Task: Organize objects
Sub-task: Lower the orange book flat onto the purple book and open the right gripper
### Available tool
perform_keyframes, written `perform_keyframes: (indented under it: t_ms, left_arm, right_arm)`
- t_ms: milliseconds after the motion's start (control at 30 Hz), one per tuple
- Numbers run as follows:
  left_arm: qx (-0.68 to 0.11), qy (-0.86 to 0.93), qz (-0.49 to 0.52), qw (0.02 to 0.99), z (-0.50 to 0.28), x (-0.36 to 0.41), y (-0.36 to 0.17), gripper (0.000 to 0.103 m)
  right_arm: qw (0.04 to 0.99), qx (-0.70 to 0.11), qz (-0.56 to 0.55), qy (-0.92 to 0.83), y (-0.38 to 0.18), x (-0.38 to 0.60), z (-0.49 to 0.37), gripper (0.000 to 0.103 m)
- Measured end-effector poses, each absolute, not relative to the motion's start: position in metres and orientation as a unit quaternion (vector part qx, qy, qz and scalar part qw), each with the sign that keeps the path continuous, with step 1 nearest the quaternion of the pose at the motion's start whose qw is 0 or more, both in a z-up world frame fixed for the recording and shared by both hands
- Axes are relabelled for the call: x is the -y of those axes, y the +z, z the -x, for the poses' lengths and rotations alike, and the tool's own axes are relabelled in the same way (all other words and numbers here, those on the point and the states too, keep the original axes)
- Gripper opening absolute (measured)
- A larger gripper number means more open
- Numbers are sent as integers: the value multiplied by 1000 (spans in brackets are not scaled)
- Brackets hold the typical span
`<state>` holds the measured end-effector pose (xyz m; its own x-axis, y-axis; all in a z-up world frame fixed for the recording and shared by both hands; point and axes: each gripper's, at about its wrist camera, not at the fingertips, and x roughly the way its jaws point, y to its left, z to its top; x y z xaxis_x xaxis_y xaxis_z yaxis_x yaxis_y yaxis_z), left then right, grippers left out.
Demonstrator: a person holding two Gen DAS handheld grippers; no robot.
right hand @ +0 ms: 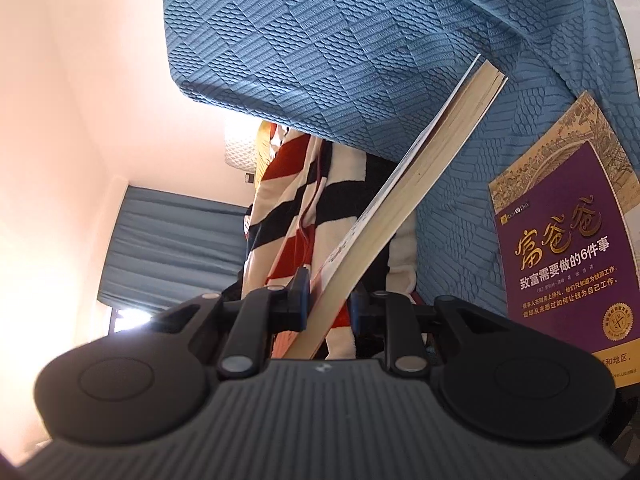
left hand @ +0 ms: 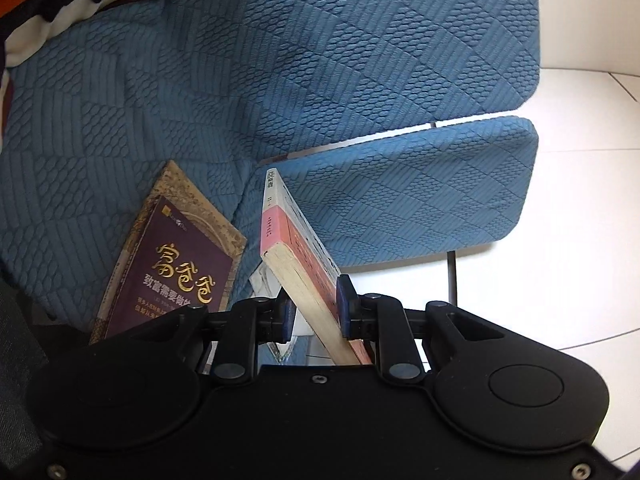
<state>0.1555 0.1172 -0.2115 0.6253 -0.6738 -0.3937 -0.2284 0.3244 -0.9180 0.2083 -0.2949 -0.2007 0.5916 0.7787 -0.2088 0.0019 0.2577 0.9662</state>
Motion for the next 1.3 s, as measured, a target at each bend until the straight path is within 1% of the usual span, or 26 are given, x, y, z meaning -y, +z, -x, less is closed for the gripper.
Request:
perform_keyframes:
  t_ms: [267,467,633,767,933,1300]
  left_arm:
    - [-403,-116,555,718,-148,-112,-223,20]
    - [-396,-106,561,719,-154,-109,-228,20]
    - [-406,-91,560,716,-151,-103,-243,20]
    - [-420,-77,553,715,-148,-94,-255,21]
    - [-431,-78,547,713,-146,-85,-264,21]
    - [-460,-85,527,710,-143,-60,-267,22]
  right_arm:
    - [679,-388,-551,290,-234,299,-219,23]
    - [672,-394,-549,302,-241,303,-235,24]
    - [671,-414,-537,299,-251,308,-239,25]
    - [675,-427,-533,278,-265,311,-236,28]
    - [668,-443,-544,249,-285,314,-234,28]
    - [687,-451,-532,205,-291,326,-223,31]
